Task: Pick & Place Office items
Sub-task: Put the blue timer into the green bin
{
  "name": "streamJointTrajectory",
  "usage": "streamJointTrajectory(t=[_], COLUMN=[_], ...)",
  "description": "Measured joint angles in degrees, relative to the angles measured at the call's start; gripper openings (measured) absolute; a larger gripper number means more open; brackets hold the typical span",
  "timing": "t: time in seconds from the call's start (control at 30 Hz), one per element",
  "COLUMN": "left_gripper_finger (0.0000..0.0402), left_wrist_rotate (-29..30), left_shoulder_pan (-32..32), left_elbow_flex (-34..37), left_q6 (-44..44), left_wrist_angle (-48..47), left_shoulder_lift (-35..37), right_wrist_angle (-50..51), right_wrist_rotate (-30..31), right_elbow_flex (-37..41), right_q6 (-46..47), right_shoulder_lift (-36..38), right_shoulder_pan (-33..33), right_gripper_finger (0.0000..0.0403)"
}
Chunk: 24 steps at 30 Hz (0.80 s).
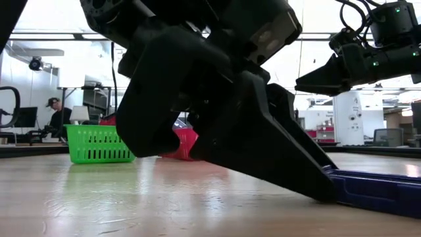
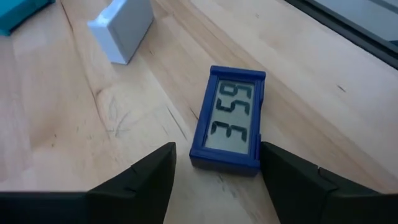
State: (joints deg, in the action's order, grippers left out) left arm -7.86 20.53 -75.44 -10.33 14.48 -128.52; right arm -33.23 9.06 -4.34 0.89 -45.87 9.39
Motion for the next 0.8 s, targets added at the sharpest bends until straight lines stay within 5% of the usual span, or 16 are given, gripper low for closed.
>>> streamJointTrajectory(t=[0.43, 0.8], left_gripper_finger=[0.0174, 0.0171], left_wrist_rotate=[0.15, 0.13], left_shoulder_pan=[-0.07, -0.10], left_elbow_flex=[0.00, 0.01], left_q6=[-0.20, -0.13], left_wrist_angle=[0.00, -0.35], left_shoulder_lift=[0.01, 0.01], right_wrist_angle=[0.00, 0.00], right_wrist_rotate=[0.00, 0.00], right_elbow_flex=[0.01, 0.00], right_q6=[0.00, 0.02], right_shoulder_lift=[0.01, 0.00], right_shoulder_pan=[0.00, 0.00], right_gripper_finger=[0.0299, 0.0310])
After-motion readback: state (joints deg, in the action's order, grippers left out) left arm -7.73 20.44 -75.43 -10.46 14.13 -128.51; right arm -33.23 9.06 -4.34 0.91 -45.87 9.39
